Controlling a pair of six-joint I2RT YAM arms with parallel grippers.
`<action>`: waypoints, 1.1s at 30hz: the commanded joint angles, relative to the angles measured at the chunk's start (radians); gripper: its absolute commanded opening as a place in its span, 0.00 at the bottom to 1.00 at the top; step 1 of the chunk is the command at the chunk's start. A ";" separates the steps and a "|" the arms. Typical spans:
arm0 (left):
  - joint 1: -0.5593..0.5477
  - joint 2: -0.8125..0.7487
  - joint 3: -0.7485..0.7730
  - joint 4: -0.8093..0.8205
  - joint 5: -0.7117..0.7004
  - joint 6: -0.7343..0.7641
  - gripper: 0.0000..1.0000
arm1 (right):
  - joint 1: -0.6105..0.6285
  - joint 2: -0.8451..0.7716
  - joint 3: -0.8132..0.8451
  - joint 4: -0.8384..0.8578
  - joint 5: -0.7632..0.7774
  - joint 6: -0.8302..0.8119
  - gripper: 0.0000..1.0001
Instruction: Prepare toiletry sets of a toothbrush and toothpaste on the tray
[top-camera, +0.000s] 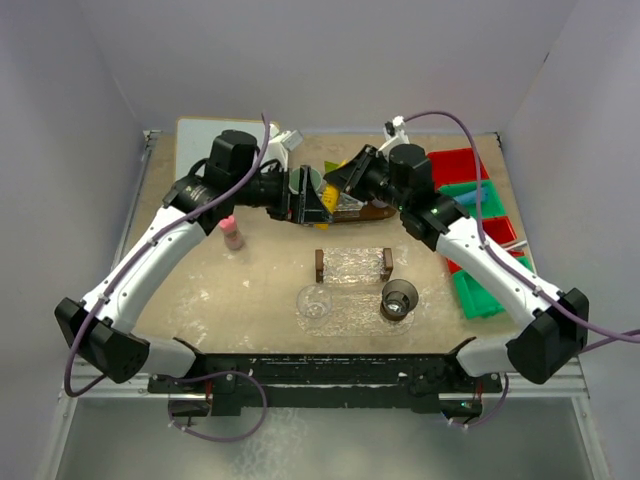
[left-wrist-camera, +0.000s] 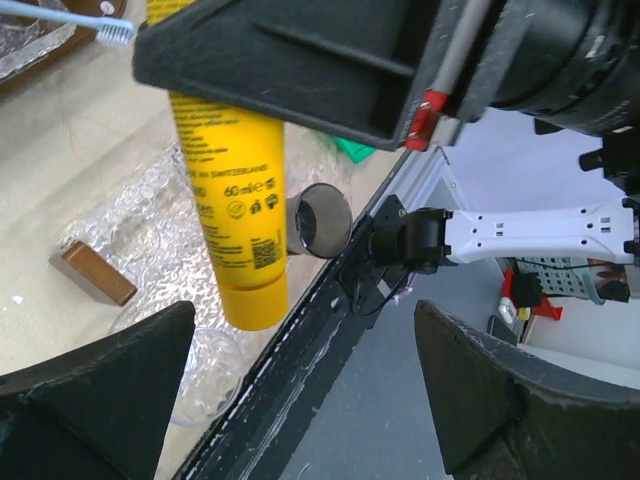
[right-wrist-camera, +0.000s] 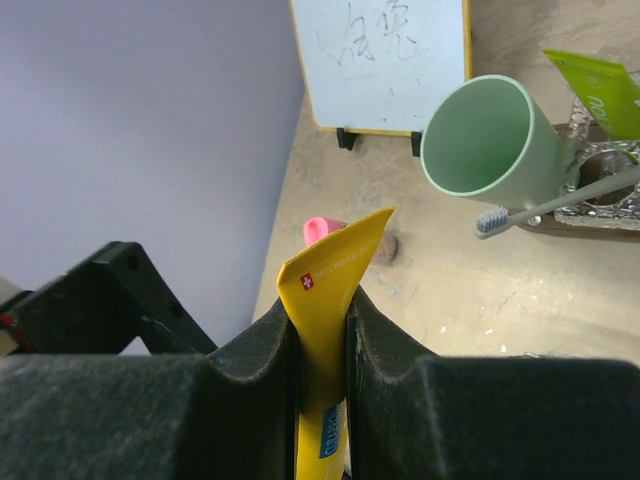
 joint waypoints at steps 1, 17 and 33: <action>-0.005 -0.015 0.035 -0.045 -0.055 0.059 0.85 | 0.015 -0.047 0.058 0.094 0.051 0.066 0.00; -0.014 0.045 0.037 0.040 -0.023 0.092 0.49 | 0.027 -0.052 0.052 0.060 0.024 0.146 0.00; -0.027 -0.012 0.036 -0.069 -0.168 0.362 0.03 | -0.015 -0.108 0.143 -0.275 -0.136 -0.040 0.75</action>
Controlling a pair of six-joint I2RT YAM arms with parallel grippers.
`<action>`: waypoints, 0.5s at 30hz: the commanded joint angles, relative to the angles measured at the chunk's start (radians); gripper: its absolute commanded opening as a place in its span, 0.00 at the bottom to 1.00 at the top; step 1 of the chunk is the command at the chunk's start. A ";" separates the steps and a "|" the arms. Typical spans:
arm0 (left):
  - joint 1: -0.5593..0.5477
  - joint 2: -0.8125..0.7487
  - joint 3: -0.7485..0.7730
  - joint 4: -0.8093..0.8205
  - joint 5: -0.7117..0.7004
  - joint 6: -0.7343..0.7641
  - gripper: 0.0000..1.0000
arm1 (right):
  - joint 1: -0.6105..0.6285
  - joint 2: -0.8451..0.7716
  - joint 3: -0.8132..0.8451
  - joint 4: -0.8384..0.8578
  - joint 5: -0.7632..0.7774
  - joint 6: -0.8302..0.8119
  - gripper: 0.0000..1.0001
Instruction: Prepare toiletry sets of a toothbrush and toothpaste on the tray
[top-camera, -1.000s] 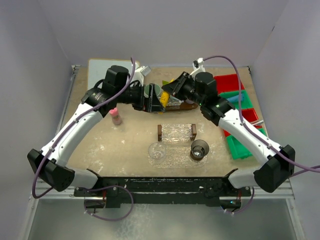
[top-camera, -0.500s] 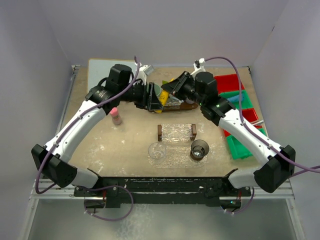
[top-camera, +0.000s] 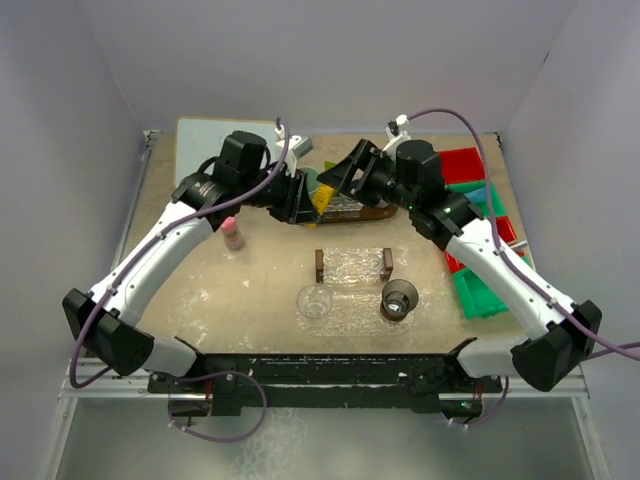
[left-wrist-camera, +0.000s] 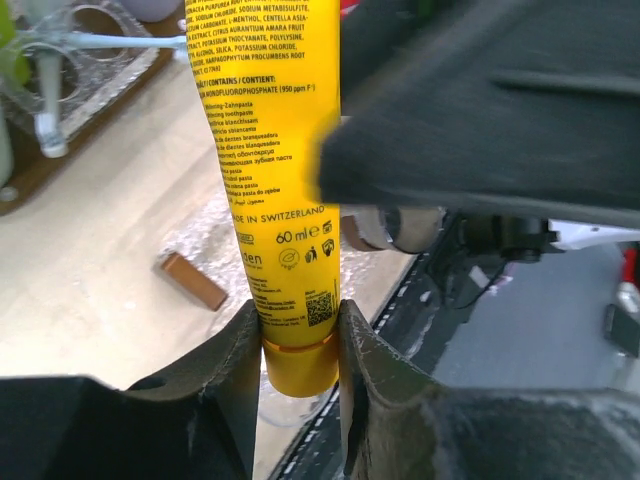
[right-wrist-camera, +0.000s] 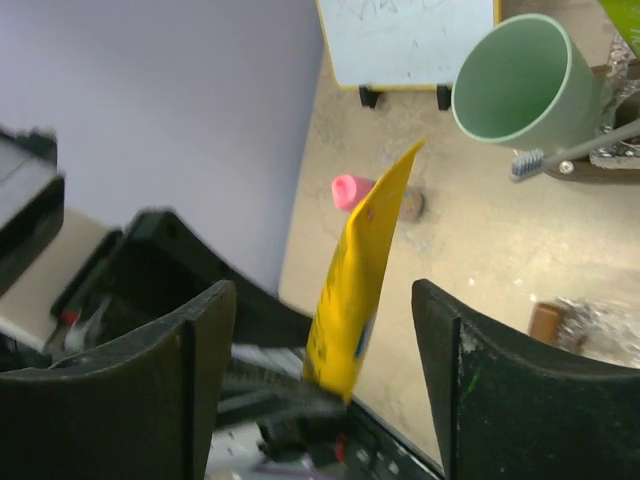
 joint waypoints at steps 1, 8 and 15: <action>-0.010 -0.070 0.013 -0.033 -0.113 0.174 0.03 | -0.062 -0.074 0.101 -0.217 -0.146 -0.145 0.77; -0.062 -0.131 -0.070 -0.057 -0.221 0.320 0.03 | -0.202 0.012 0.279 -0.529 -0.492 -0.338 0.79; -0.130 -0.161 -0.078 -0.082 -0.362 0.380 0.03 | -0.202 0.186 0.444 -0.631 -0.618 -0.294 0.72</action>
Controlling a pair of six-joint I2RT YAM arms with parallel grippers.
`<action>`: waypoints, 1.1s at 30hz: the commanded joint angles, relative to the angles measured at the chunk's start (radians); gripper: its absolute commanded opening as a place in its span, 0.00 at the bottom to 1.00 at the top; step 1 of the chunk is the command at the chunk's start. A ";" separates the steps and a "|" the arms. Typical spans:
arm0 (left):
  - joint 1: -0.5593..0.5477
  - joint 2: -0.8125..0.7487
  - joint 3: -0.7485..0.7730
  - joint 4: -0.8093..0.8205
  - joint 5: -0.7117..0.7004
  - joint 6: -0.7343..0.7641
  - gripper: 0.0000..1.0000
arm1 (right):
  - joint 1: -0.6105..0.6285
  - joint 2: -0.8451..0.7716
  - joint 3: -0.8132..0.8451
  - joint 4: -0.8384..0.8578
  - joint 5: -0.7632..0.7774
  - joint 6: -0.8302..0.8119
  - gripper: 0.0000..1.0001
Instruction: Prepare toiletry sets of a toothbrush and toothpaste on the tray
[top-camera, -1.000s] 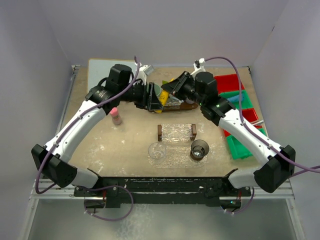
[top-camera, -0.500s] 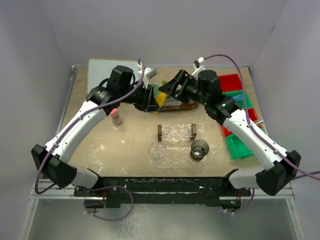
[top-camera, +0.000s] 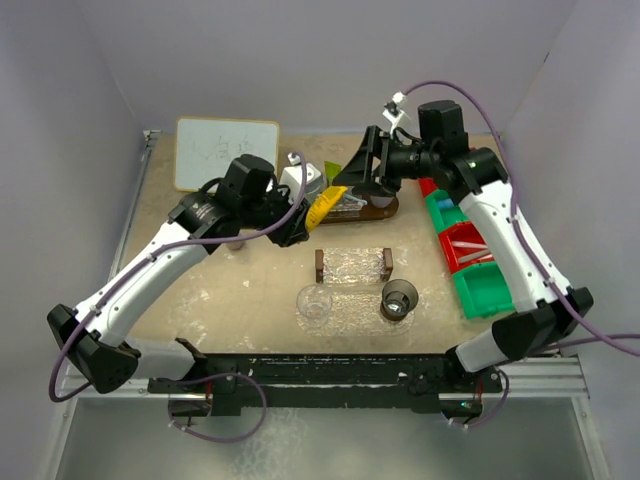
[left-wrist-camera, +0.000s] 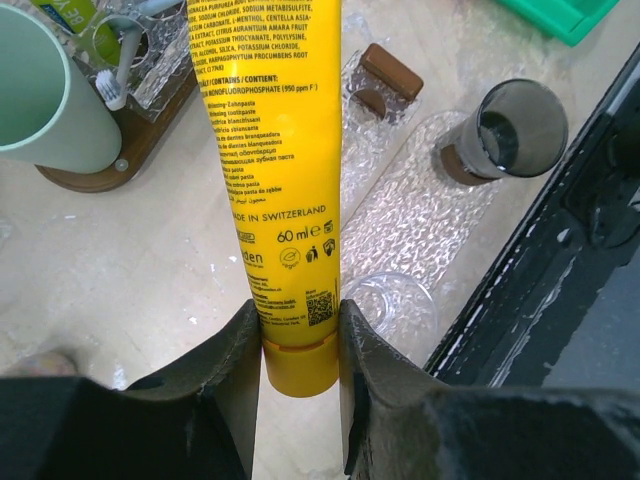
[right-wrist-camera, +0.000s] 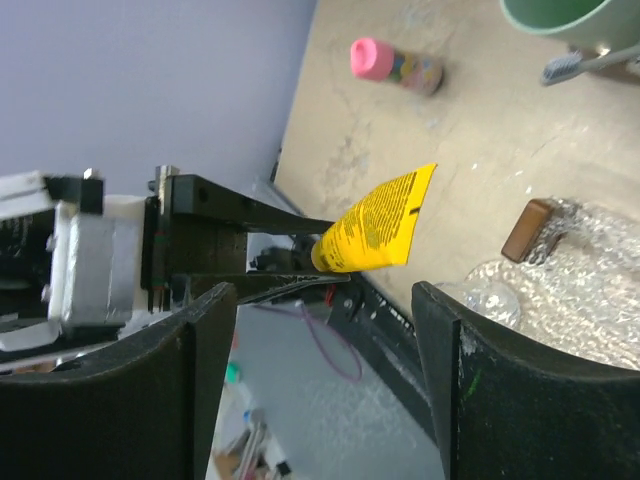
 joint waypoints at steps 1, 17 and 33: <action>-0.025 -0.055 0.003 0.021 -0.110 0.080 0.03 | 0.003 0.077 0.054 -0.077 -0.142 0.020 0.69; -0.055 -0.065 -0.010 0.001 -0.113 0.107 0.03 | 0.003 0.153 -0.003 0.103 -0.206 0.212 0.37; -0.063 -0.057 0.018 -0.052 -0.169 0.088 0.05 | 0.003 0.157 -0.048 0.094 -0.216 0.160 0.02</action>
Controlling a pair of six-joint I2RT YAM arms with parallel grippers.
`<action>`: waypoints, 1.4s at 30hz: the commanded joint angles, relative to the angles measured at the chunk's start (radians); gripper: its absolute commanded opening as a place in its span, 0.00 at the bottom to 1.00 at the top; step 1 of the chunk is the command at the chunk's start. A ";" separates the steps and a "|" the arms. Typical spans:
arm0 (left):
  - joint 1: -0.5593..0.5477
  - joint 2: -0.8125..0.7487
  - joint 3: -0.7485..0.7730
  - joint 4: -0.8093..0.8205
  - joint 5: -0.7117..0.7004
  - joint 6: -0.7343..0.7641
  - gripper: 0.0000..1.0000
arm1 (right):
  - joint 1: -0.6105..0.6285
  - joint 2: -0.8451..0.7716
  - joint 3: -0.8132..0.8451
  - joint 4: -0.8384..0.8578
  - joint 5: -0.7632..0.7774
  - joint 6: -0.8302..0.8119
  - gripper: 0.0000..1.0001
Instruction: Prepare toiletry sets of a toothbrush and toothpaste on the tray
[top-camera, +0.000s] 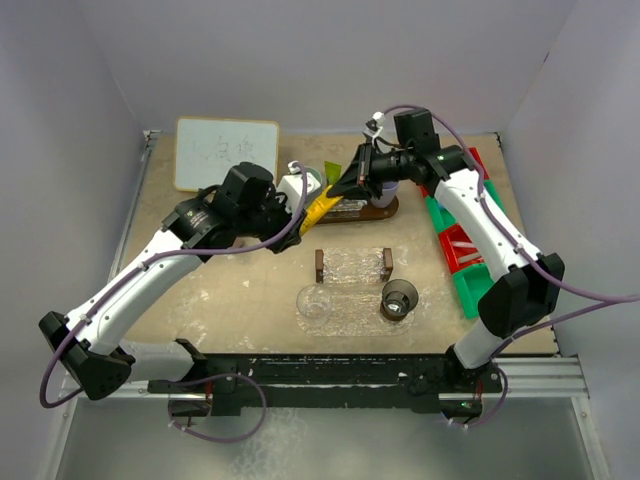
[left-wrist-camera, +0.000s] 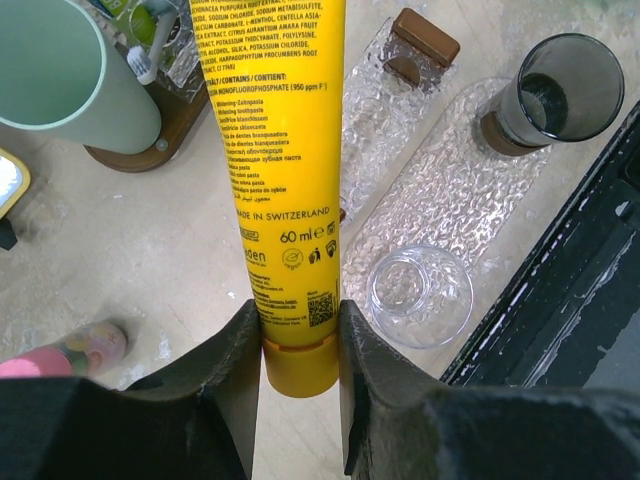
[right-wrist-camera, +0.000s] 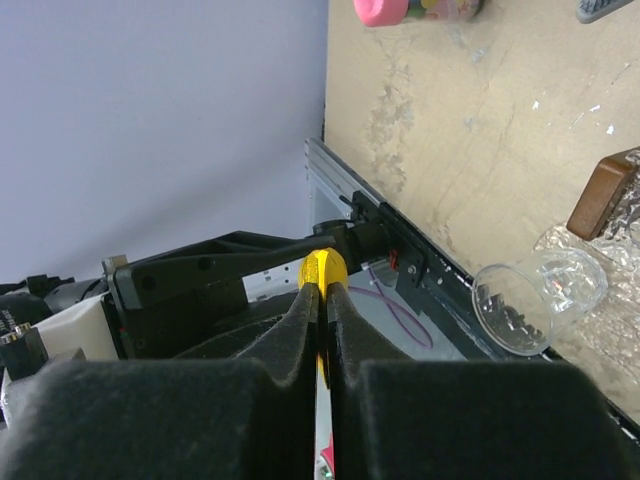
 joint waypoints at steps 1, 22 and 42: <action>-0.006 -0.007 0.040 -0.011 -0.054 -0.017 0.12 | 0.000 -0.034 -0.016 0.024 -0.042 -0.034 0.00; 0.040 -0.099 0.067 0.114 -0.166 -0.457 0.87 | 0.188 -0.347 -0.237 -0.087 0.791 -0.617 0.00; 0.061 -0.178 0.067 0.089 -0.294 -0.467 0.93 | 0.442 -0.289 -0.317 0.126 1.012 -0.636 0.00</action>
